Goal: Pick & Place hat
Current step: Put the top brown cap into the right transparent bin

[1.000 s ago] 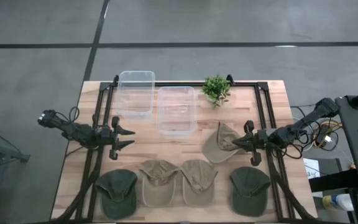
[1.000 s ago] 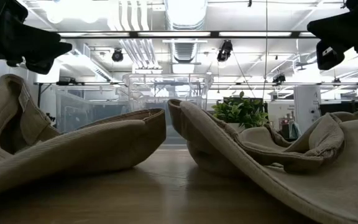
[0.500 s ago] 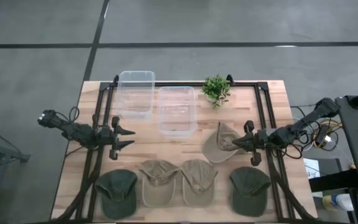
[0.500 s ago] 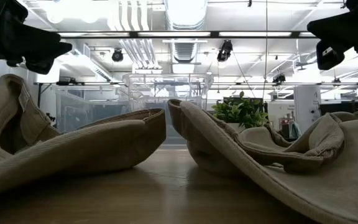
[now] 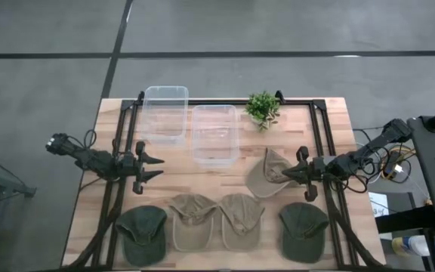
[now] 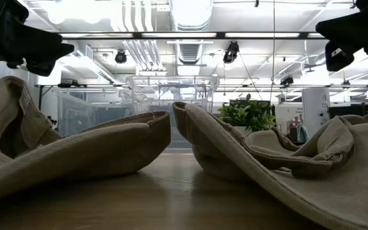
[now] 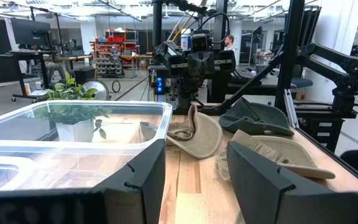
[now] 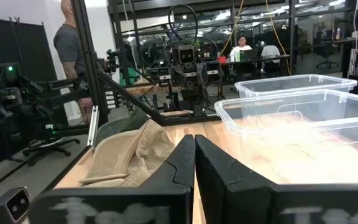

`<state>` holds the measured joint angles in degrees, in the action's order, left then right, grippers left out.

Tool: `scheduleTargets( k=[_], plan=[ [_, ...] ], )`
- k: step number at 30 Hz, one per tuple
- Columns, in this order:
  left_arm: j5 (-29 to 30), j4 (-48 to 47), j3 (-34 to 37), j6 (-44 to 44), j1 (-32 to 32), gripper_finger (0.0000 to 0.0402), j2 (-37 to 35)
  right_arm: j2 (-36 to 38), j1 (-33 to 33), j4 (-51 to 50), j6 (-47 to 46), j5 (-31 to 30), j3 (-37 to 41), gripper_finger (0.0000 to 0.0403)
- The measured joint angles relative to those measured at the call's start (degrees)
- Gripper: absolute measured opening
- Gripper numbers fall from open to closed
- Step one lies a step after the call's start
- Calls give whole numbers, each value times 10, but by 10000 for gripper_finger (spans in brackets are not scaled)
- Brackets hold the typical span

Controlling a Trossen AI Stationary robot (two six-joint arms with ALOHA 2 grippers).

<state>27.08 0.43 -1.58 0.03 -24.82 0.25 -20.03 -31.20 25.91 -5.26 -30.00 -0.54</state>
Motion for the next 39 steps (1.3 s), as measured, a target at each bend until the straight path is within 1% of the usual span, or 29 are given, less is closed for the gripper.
scheduleTargets(
  k=[2, 6, 11, 15, 17, 21, 23, 25, 28, 31, 34, 39],
  plan=[
    [0, 0, 0, 0, 0, 165, 0, 0, 0, 0, -15, 0, 0, 8],
    [0, 0, 0, 0, 0, 165, 0, 0, 0, 0, -122, 0, 0, 8],
    [0, 0, 0, 0, 0, 165, 0, 0, 2, 20, -122, -15, 0, 8],
    [0, 0, 0, 0, 0, 165, 0, -1, 3, 40, -195, -16, 0, 8],
    [0, 0, 0, 0, 0, 165, 0, -5, 3, 47, -214, -17, 0, 9],
    [0, 0, 0, 0, 0, 165, 0, -29, 3, 49, -214, -41, 0, 9],
    [0, 0, 0, 0, 0, 165, 0, -48, 3, 44, -208, -47, -7, 16],
    [0, 0, 0, 0, 0, 165, 0, -77, 3, 43, -198, -43, -26, 30],
    [0, 0, 0, 0, 0, 165, 0, -139, 2, 38, -161, -13, -76, 64],
    [0, 0, 0, 0, 0, 165, 0, -214, 2, -30, -128, 15, -151, 102],
    [0, 0, 0, 0, 0, 165, 0, -294, 2, -156, -124, 16, -239, 131],
    [0, 0, 0, 0, 0, 165, 0, -429, 2, -350, -149, 20, -377, 153]
  ],
)
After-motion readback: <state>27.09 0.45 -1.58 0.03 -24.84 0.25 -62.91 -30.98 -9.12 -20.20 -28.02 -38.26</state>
